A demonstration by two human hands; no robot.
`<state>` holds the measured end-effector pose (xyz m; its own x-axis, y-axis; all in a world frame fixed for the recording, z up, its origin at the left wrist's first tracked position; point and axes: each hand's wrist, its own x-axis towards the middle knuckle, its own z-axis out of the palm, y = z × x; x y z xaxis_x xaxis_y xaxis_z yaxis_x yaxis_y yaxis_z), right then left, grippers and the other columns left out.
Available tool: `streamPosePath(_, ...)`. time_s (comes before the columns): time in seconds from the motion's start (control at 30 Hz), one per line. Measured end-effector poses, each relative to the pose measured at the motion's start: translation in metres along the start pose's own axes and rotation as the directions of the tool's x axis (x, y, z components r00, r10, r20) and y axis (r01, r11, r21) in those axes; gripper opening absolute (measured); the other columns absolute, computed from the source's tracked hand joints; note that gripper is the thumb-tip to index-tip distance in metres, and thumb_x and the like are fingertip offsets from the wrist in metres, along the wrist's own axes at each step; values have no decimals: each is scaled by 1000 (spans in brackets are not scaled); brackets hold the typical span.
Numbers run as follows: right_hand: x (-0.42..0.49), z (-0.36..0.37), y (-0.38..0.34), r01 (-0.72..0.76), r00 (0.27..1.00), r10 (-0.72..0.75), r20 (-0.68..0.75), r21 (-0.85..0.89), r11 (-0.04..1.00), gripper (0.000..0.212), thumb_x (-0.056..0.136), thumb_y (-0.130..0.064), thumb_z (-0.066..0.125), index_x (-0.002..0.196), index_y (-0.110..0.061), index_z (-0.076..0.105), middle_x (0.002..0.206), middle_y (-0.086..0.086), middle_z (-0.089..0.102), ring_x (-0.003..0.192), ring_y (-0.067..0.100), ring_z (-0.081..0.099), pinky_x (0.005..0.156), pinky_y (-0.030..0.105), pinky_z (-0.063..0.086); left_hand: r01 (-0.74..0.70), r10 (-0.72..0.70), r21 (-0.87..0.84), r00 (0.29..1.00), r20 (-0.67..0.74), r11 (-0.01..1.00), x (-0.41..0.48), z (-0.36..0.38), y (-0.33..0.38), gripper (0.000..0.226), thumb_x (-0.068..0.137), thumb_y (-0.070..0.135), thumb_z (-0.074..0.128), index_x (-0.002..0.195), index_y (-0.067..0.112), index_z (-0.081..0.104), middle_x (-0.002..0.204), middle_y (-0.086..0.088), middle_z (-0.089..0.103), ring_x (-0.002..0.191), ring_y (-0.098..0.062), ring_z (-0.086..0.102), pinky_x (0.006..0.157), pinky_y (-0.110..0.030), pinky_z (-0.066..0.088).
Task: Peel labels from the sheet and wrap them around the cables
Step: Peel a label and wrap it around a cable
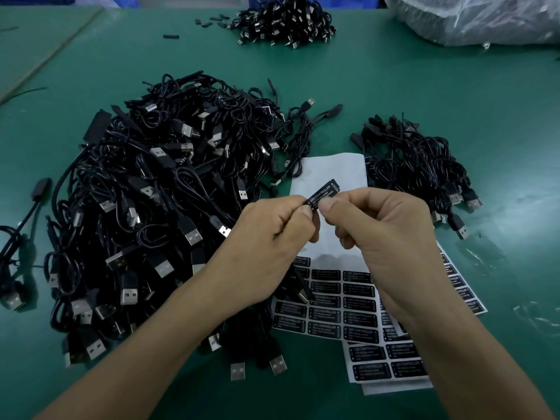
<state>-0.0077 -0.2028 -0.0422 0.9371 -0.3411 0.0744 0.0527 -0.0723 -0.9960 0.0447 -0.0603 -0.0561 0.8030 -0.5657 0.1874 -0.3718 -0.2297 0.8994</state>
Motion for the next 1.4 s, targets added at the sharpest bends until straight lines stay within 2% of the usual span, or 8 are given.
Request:
streamPosePath(0.3,-1,1,0,7,1000,-7,-11,-11,1000,22,83,-12,76,62,-19,72,54,-7,61,51,4,50,53,17,45,-2,2,24,1000,-6,1000,0,0,0,34,95,26,39,64,21,53,51,9,35,48,-7,32,48,-26,30)
streamPosePath(0.63,-1,1,2,5,999,-6,-35,-45,999,22,82,-15,77,61,-20,73,53,-7,61,51,5,48,51,18,45,-7,7,37,1000,-16,999,-1,0,0,34,95,26,40,65,16,54,53,8,37,51,-10,34,49,-35,32)
streamPosePath(1.07,-1,1,3,40,998,-43,-51,-71,997,17,81,-17,79,65,-20,75,52,-8,62,49,2,49,51,15,45,10,-10,2,1000,-13,1000,0,0,0,34,94,25,40,63,19,53,50,10,33,48,-6,30,48,-22,29)
streamPosePath(1.3,-2,1,2,83,994,-90,-57,-111,990,23,82,-13,78,62,-23,72,51,-13,61,45,-2,49,48,11,41,28,-28,15,1000,-14,999,0,1,0,34,93,26,41,60,24,52,52,8,37,50,-10,34,47,-28,31)
streamPosePath(1.4,-2,1,1,91,993,-98,-59,-118,989,23,81,-12,78,62,-23,72,50,-14,61,45,-2,50,48,11,41,31,-30,24,999,-16,999,0,0,0,35,93,27,41,60,25,52,51,10,38,48,-7,33,46,-24,31)
